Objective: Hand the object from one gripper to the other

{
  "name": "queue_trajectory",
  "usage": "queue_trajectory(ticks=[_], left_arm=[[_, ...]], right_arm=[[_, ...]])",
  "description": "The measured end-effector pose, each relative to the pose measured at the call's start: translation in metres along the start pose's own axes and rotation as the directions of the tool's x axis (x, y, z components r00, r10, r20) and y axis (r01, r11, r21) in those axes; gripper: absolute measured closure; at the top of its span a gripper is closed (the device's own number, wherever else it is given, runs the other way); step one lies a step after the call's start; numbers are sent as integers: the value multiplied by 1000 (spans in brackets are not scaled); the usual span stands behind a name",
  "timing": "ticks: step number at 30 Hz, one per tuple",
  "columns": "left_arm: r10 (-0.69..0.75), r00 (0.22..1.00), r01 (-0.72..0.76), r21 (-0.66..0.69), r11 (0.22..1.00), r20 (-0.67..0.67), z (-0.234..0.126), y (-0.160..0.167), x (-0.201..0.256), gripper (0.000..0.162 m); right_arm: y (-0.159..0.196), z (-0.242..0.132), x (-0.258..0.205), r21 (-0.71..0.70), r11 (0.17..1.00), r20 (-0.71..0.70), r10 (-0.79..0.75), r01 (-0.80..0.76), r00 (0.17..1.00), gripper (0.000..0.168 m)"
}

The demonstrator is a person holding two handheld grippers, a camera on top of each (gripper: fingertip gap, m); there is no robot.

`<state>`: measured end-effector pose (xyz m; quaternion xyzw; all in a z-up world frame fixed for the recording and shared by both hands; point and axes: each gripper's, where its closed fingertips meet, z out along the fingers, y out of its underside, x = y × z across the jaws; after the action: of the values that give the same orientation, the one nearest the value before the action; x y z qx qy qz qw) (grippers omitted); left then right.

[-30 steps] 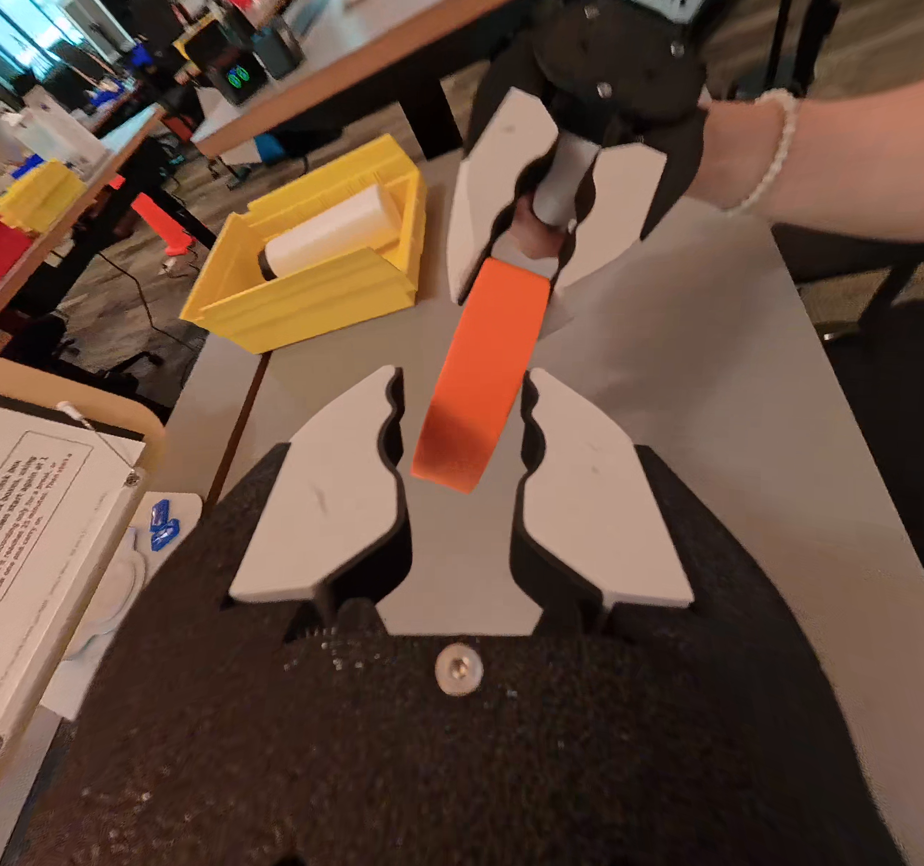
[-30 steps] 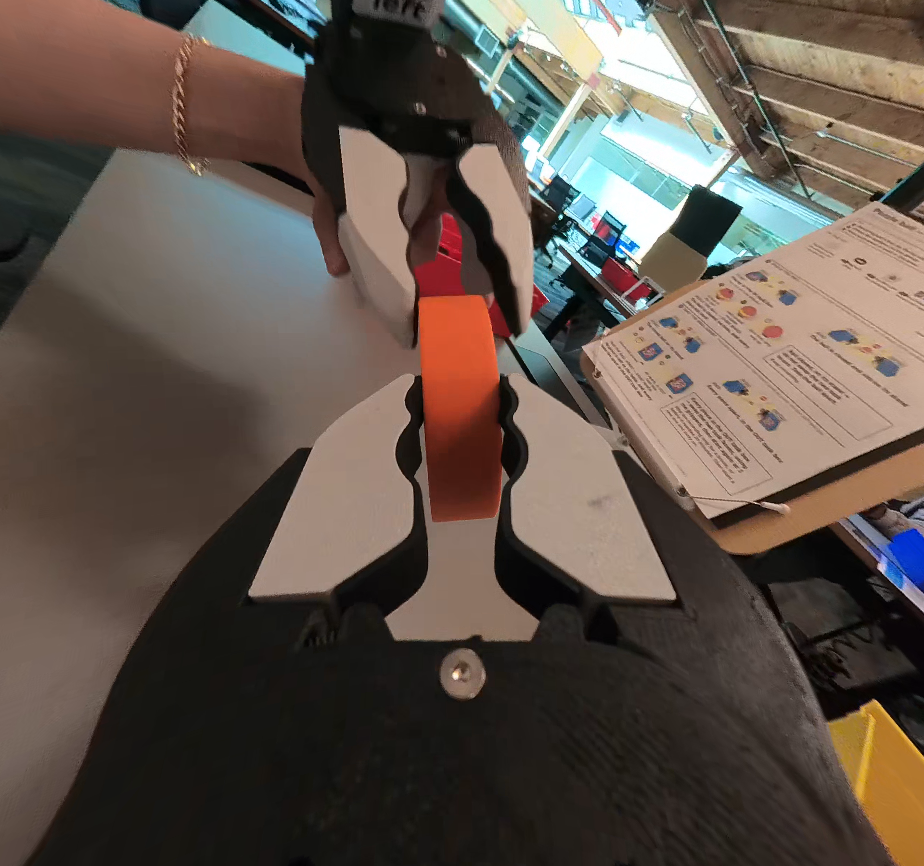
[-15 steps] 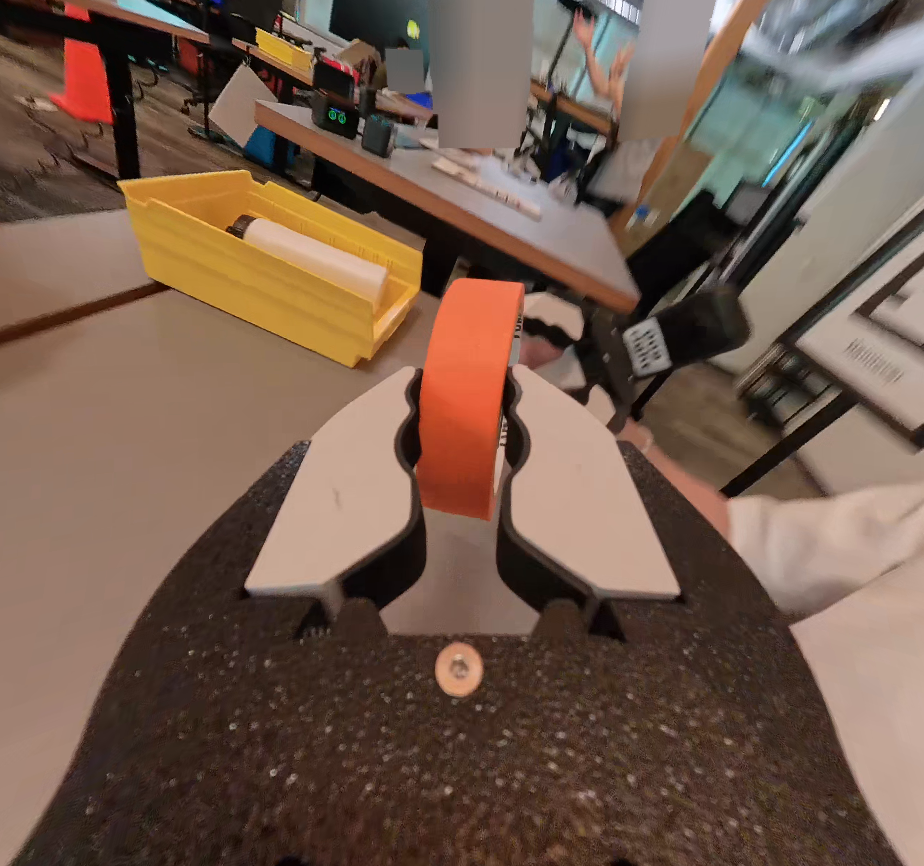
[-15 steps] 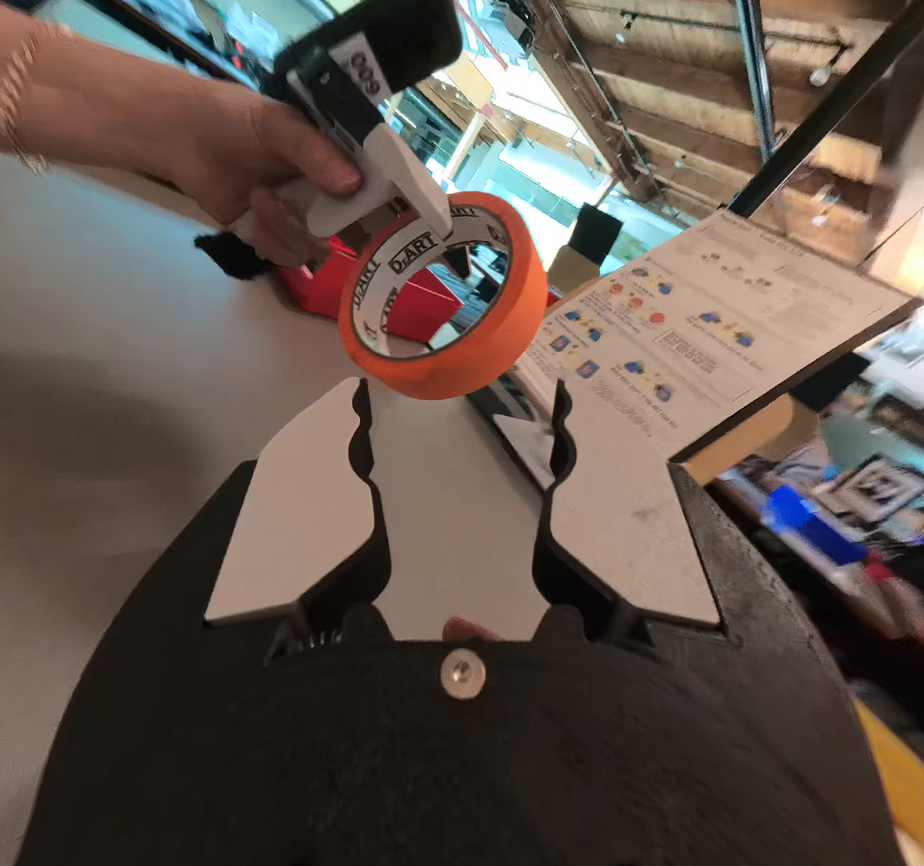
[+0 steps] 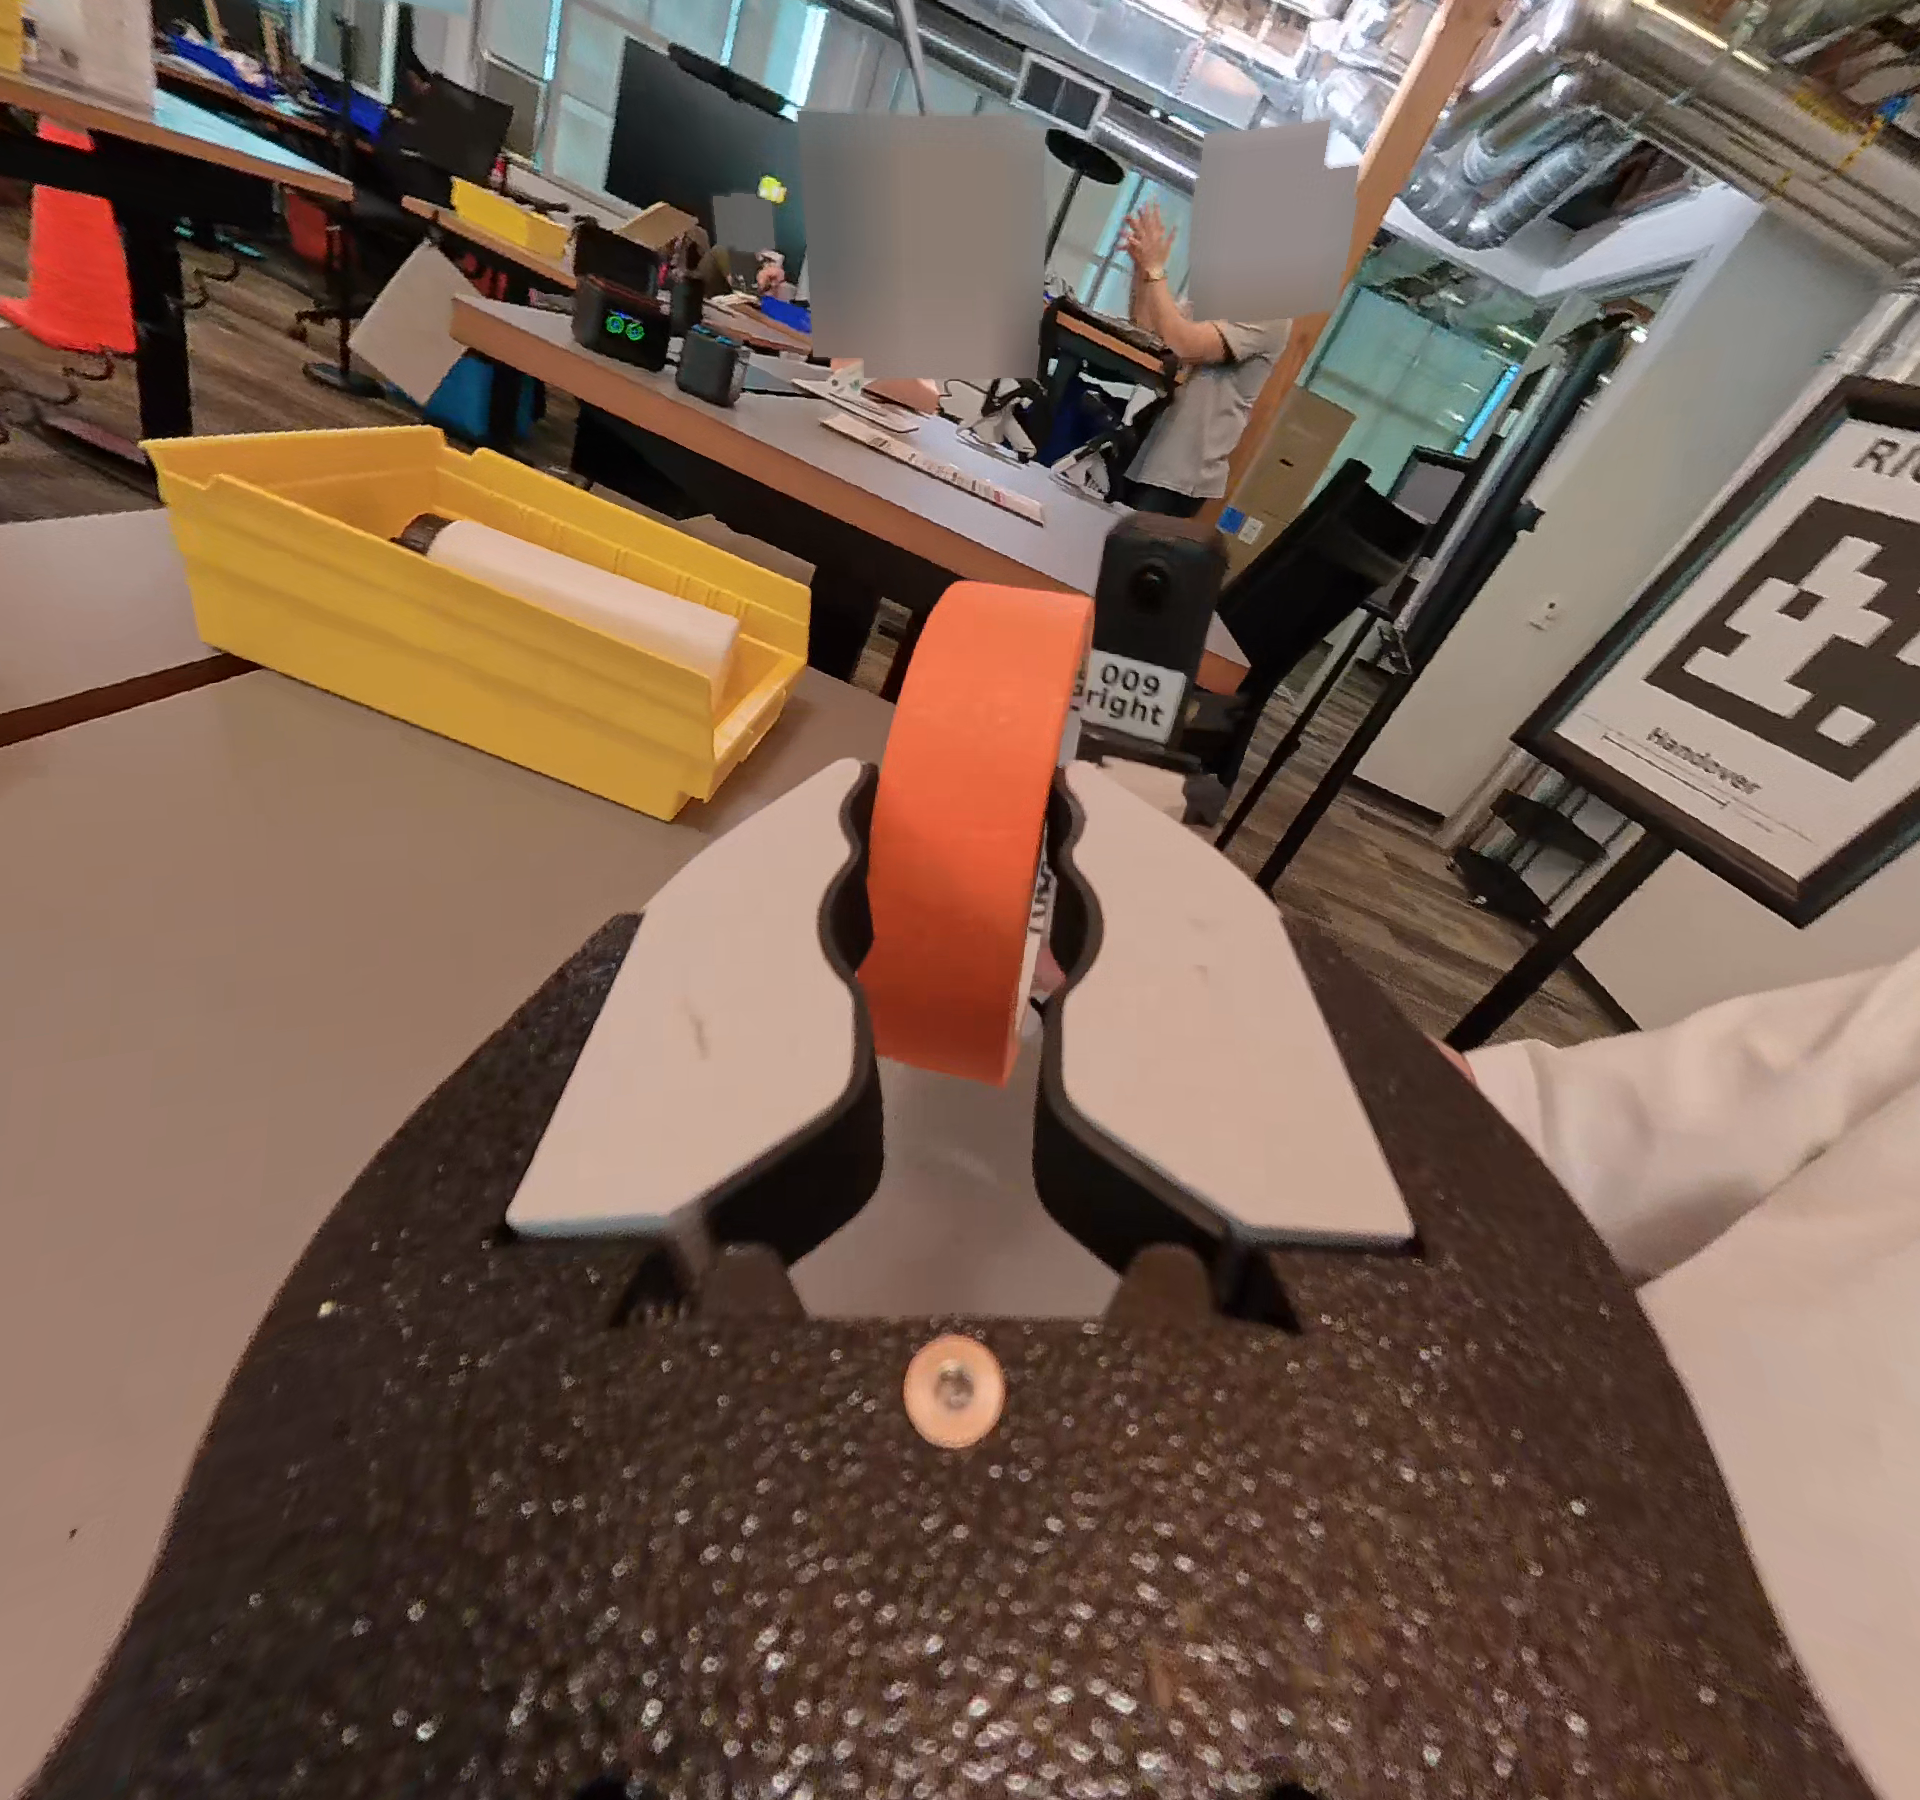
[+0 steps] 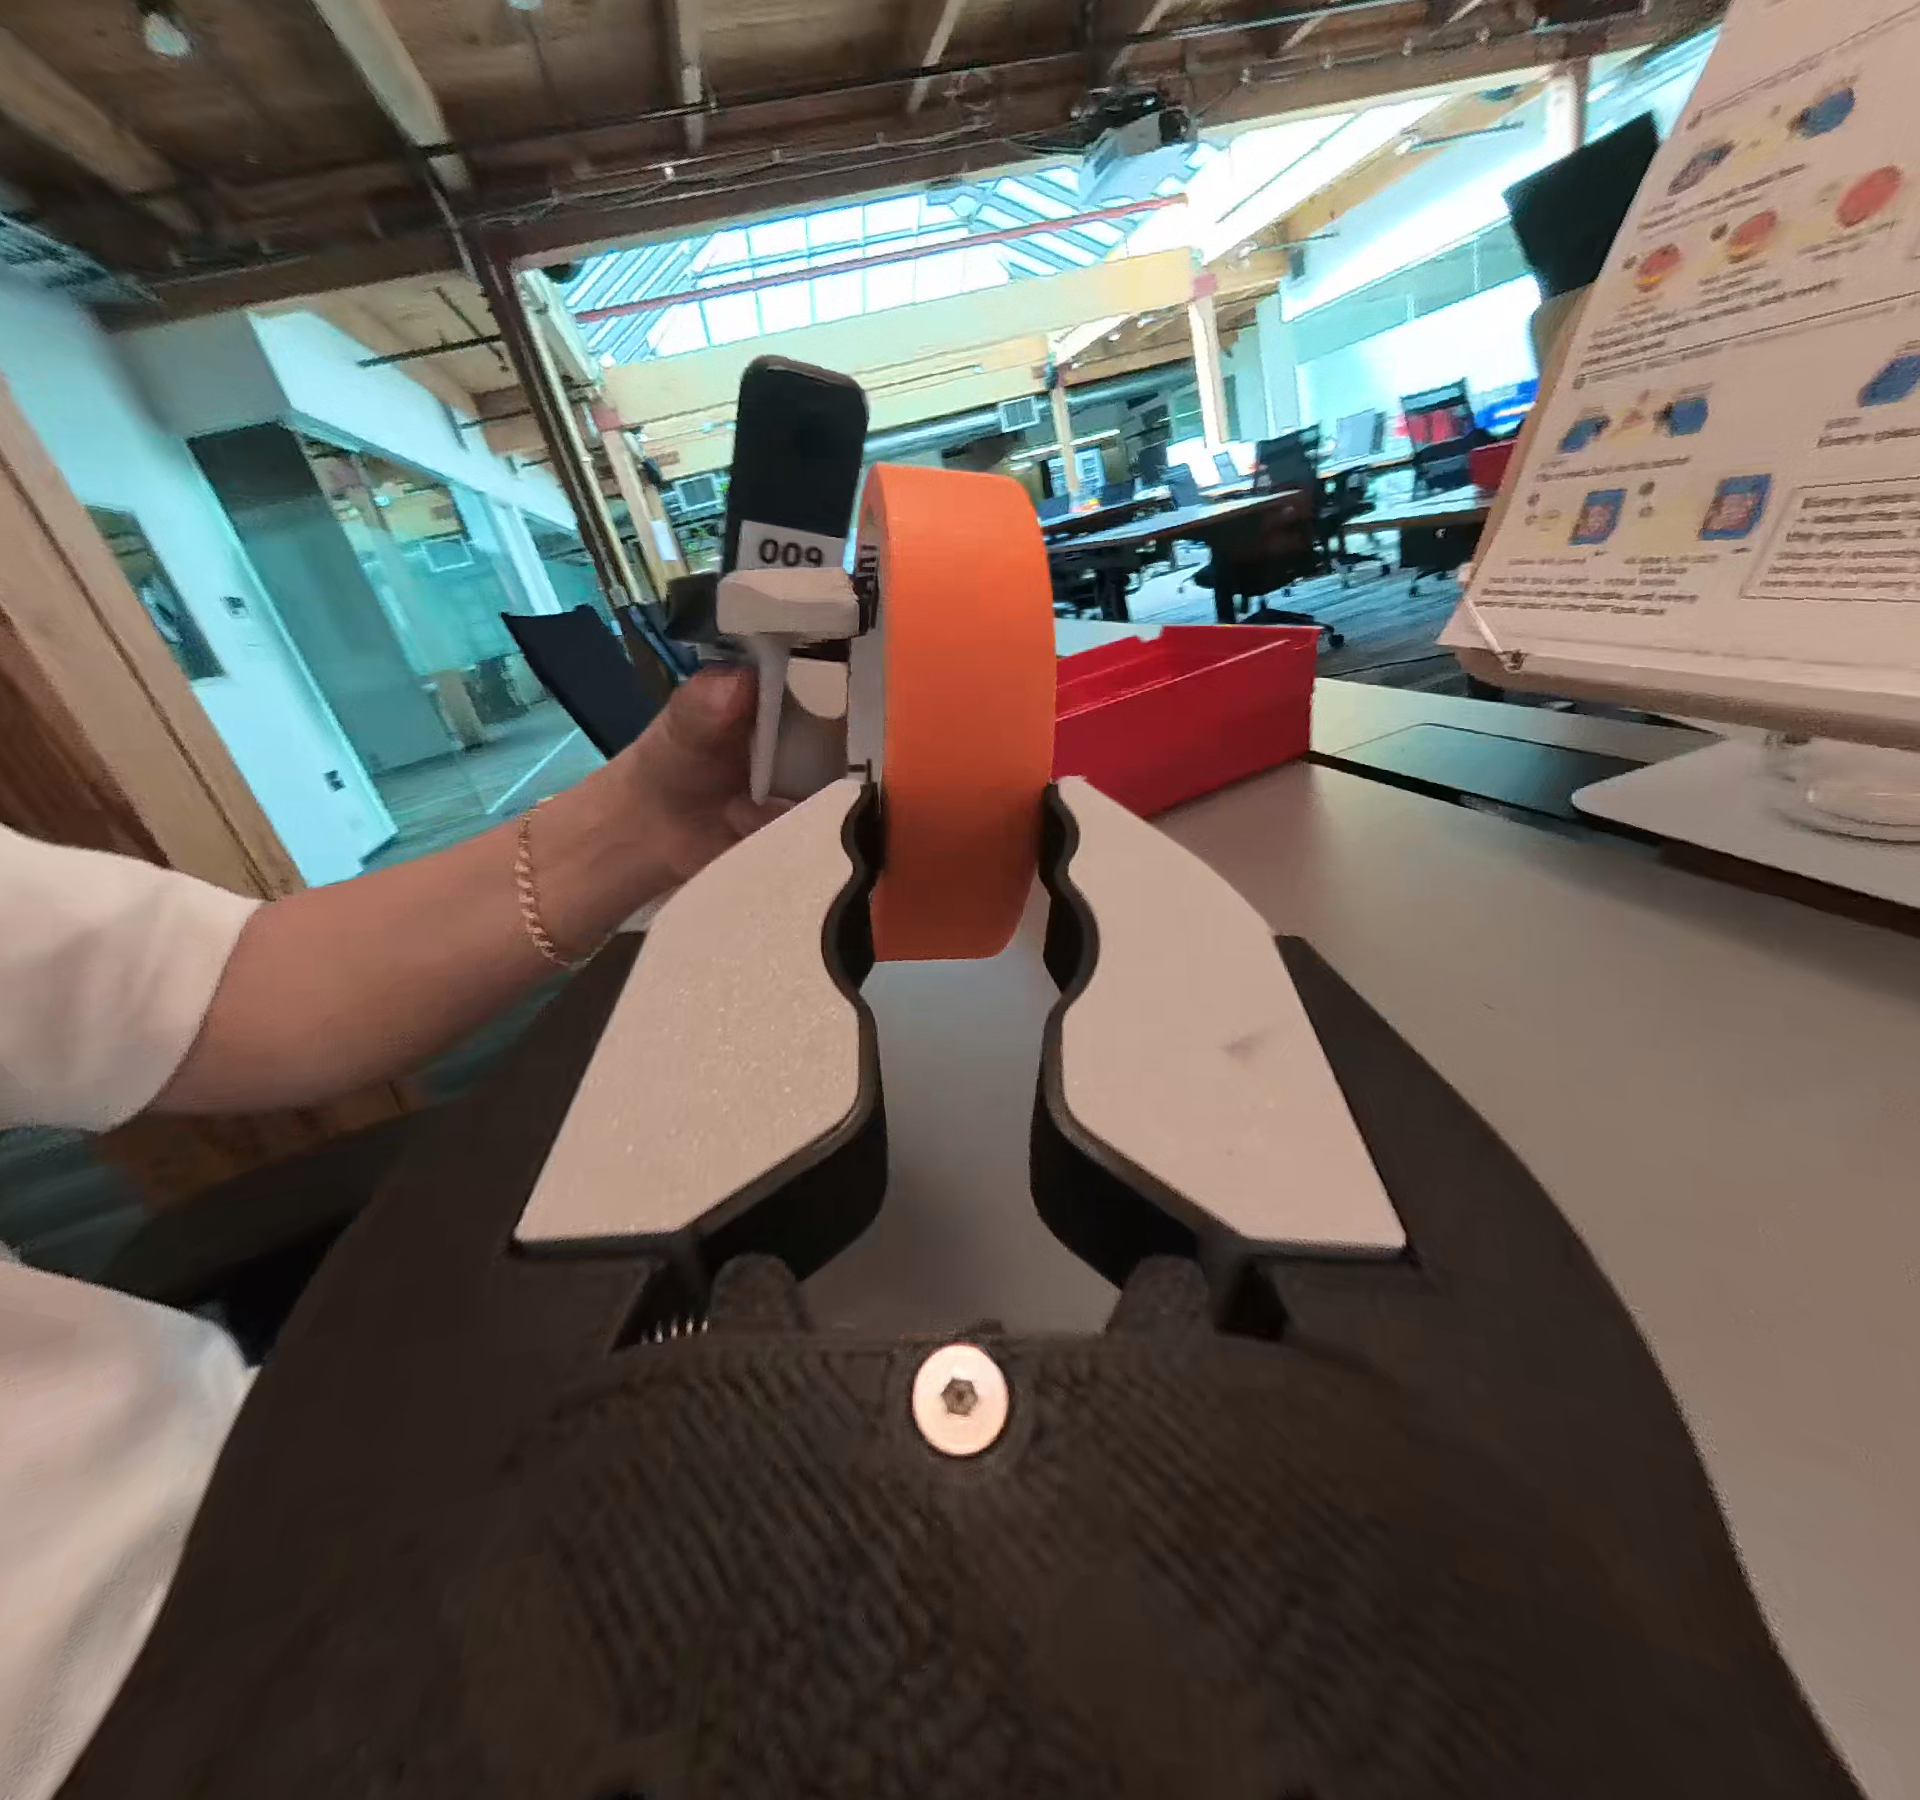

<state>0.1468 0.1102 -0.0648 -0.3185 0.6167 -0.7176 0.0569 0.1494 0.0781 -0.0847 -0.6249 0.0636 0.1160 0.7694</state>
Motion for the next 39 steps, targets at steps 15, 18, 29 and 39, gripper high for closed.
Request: queue_trajectory(ticks=[15,18,29,39], left_arm=[[673,729,-554,-684,475,-123,-2,40,4,112],[666,715,-550,-760,346,-213,-1,55,1,133],[345,928,-230,-518,824,138,0,17,-22,135],[-490,853,519,-187,834,181,-14,14,-43,135]], right_arm=[[29,-5,-14,-404,818,41,-430,409,902,140],[32,-2,-18,-424,797,51,-454,431,890,140],[-4,-12,-2,-205,840,-120,-531,502,839,86],[-4,-3,-1,-425,-68,-141,-980,903,-140,79]])
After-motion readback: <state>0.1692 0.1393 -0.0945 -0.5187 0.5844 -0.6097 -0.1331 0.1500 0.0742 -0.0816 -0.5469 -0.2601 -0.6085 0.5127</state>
